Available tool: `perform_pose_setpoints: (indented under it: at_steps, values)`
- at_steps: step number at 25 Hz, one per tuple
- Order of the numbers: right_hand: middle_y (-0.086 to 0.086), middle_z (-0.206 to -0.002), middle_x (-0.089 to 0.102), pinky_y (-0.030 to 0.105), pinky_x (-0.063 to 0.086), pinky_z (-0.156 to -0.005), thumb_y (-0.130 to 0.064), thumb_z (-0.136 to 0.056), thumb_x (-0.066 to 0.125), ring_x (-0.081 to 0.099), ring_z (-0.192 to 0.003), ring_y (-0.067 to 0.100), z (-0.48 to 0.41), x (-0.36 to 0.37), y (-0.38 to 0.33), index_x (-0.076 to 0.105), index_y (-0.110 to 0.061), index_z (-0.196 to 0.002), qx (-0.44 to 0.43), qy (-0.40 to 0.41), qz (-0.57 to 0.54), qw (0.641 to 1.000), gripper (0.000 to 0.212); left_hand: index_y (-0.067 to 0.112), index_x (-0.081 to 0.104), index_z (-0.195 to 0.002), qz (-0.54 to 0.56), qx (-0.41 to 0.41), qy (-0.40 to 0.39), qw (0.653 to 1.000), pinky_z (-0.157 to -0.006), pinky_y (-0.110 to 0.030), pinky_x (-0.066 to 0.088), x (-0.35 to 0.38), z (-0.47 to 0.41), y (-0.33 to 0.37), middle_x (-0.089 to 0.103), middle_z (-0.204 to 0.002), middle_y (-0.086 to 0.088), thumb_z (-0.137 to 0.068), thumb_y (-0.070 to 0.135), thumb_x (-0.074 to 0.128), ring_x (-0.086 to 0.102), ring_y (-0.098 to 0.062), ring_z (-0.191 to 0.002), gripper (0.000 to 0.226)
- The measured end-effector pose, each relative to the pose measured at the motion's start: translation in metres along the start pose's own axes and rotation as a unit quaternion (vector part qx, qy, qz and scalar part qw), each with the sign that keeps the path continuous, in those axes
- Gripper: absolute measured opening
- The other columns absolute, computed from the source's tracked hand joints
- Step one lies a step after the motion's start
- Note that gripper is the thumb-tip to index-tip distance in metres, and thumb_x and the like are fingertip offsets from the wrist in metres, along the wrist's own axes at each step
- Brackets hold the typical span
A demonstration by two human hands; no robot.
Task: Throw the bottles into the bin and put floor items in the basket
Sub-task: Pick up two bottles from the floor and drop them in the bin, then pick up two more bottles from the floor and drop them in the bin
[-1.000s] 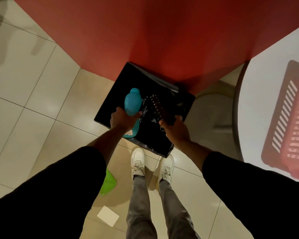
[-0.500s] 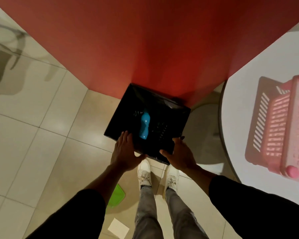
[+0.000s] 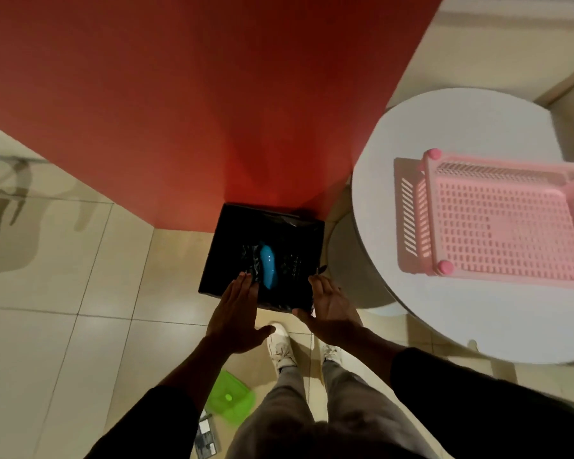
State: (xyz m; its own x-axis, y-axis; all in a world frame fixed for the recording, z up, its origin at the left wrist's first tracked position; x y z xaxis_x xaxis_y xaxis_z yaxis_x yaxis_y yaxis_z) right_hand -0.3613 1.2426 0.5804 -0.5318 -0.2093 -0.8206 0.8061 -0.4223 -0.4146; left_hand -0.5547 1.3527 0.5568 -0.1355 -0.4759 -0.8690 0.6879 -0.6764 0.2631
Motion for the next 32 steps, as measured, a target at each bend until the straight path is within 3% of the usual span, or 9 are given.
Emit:
perform_pose_setpoints:
  at_steps: [4,8,13,16,18,22,26,32]
  values:
    - [0.012,-0.167,0.026,0.044,0.029,-0.123,-0.07,-0.096,0.041,0.025,-0.154,0.031,0.036,0.002,0.012,0.02,-0.011,-0.16,0.052,-0.012,0.017,0.998,0.09,0.001,0.008,-0.167,-0.055,0.067,-0.039,0.995,-0.13,-0.042,-0.012,-0.007,-0.003,0.028,-0.003,-0.176,-0.02,-0.092,0.082,0.04,-0.007,-0.033,-0.164,0.115]
    - [0.014,-0.169,0.021,0.044,0.024,-0.127,-0.072,-0.097,0.032,0.017,-0.157,0.03,0.081,0.003,0.039,0.018,-0.008,-0.162,0.139,0.021,0.004,0.99,0.092,0.002,0.009,-0.167,-0.122,0.161,-0.056,0.978,-0.129,-0.042,-0.012,-0.005,-0.009,0.07,-0.001,-0.177,-0.02,-0.09,0.08,0.044,-0.006,-0.035,-0.164,0.116]
    - [0.014,-0.169,0.021,0.042,0.019,-0.128,-0.077,-0.094,0.017,0.017,-0.158,0.029,0.16,0.002,0.083,0.017,-0.007,-0.162,0.257,0.085,-0.046,0.962,0.098,0.0,0.008,-0.167,-0.194,0.293,-0.086,0.932,-0.125,-0.04,-0.017,0.01,-0.018,0.133,-0.001,-0.177,-0.02,-0.09,0.081,0.045,-0.006,-0.034,-0.164,0.117]
    - [0.015,-0.17,0.019,0.042,0.016,-0.129,-0.078,-0.092,0.007,0.014,-0.159,0.03,0.209,0.007,0.105,0.017,-0.005,-0.162,0.322,0.129,-0.067,0.935,0.102,0.002,0.009,-0.167,-0.218,0.352,-0.085,0.906,-0.129,-0.041,-0.012,0.016,-0.021,0.177,0.0,-0.177,-0.018,-0.09,0.079,0.046,-0.005,-0.032,-0.164,0.115]
    - [0.015,-0.17,0.017,0.042,0.016,-0.129,-0.074,-0.096,0.012,0.013,-0.159,0.03,0.239,0.014,0.116,0.016,-0.005,-0.162,0.353,0.144,-0.069,0.922,0.096,0.003,0.008,-0.167,-0.228,0.381,-0.083,0.892,-0.133,-0.043,-0.007,0.02,-0.018,0.208,0.0,-0.177,-0.017,-0.089,0.08,0.045,-0.005,-0.031,-0.164,0.115]
    - [0.015,-0.171,0.015,0.041,0.014,-0.129,-0.07,-0.101,0.022,0.011,-0.159,0.03,0.298,0.036,0.135,0.014,-0.005,-0.163,0.391,0.164,-0.085,0.902,0.09,0.004,0.008,-0.168,-0.248,0.416,-0.083,0.871,-0.132,-0.043,-0.006,0.036,0.006,0.261,-0.002,-0.177,-0.016,-0.09,0.081,0.043,-0.006,-0.031,-0.164,0.114]
    - [0.015,-0.171,0.012,0.042,0.013,-0.129,-0.066,-0.102,0.025,0.01,-0.159,0.031,0.379,0.068,0.155,0.013,-0.006,-0.163,0.419,0.178,-0.105,0.884,0.087,0.007,0.011,-0.168,-0.251,0.422,-0.104,0.865,-0.134,-0.048,0.005,0.075,0.062,0.319,0.001,-0.178,-0.015,-0.09,0.083,0.041,-0.002,-0.033,-0.165,0.113]
    - [0.015,-0.171,0.011,0.042,0.012,-0.129,-0.067,-0.102,0.025,0.009,-0.159,0.03,0.494,0.117,0.181,0.011,-0.007,-0.163,0.472,0.198,-0.142,0.847,0.087,0.014,0.011,-0.169,-0.26,0.457,-0.126,0.841,-0.122,-0.039,-0.009,0.144,0.139,0.401,-0.002,-0.178,-0.011,-0.089,0.083,0.045,-0.002,-0.031,-0.165,0.111]
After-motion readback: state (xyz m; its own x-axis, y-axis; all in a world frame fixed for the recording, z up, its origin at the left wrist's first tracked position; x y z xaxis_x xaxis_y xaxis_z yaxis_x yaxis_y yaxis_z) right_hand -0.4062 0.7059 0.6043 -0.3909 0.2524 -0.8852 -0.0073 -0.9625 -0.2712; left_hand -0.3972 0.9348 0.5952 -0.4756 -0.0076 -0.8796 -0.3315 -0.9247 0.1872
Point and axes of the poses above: each hand's wrist, its own z-axis away from the middle knuckle, its own x-axis out of the palm, y = z × x, the point moved 4 cm from there along -z, towards the middle knuckle
